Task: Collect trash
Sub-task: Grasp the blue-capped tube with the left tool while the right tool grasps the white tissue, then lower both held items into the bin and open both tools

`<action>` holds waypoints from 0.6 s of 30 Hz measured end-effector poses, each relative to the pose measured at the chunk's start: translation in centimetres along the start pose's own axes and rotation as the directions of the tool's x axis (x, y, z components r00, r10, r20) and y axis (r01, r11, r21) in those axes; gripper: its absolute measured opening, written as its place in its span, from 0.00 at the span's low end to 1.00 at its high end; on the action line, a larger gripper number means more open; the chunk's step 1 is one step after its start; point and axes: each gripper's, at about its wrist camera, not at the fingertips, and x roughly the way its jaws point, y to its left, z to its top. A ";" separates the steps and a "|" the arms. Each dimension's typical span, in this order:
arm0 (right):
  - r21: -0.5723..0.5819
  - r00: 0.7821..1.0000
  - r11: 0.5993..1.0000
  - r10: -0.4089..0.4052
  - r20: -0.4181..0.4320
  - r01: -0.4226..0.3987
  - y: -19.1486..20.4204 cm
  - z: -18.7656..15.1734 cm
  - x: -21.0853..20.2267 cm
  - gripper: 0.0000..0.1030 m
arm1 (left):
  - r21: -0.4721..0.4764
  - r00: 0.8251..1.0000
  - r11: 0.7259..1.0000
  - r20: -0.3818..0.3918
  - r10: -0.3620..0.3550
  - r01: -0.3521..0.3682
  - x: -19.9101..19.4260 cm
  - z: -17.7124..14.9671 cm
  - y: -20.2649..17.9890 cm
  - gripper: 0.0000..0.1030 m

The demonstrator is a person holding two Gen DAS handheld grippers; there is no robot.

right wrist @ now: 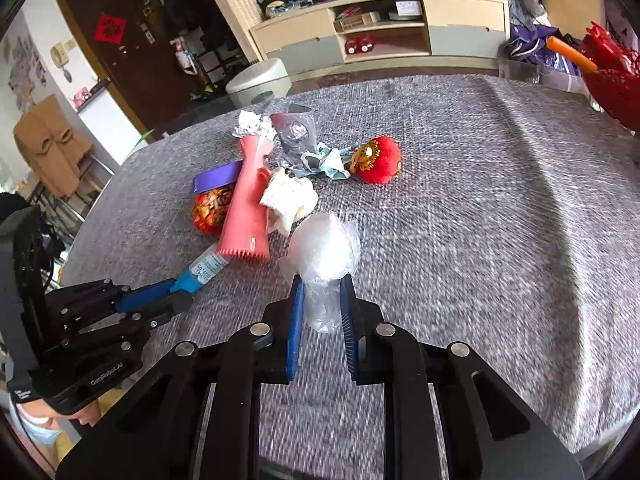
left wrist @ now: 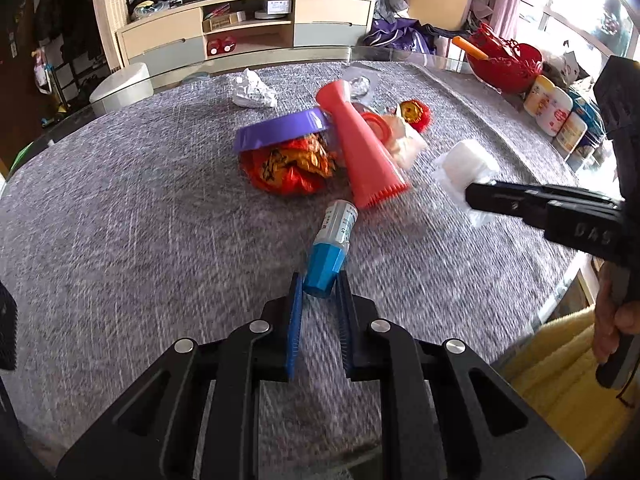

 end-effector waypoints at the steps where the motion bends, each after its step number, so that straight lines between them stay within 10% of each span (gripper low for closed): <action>1: -0.002 1.000 1.000 0.002 0.004 -0.002 0.0 -0.3 -0.4 0.19 | 0.002 1.000 1.000 0.000 -0.002 0.002 -0.4 -0.5 -0.2 0.14; 18: 0.055 1.000 0.998 0.015 0.014 -0.016 1.2 -7.6 -5.1 0.18 | -0.067 0.997 0.997 0.069 -0.037 0.042 -7.3 -7.4 -3.8 0.14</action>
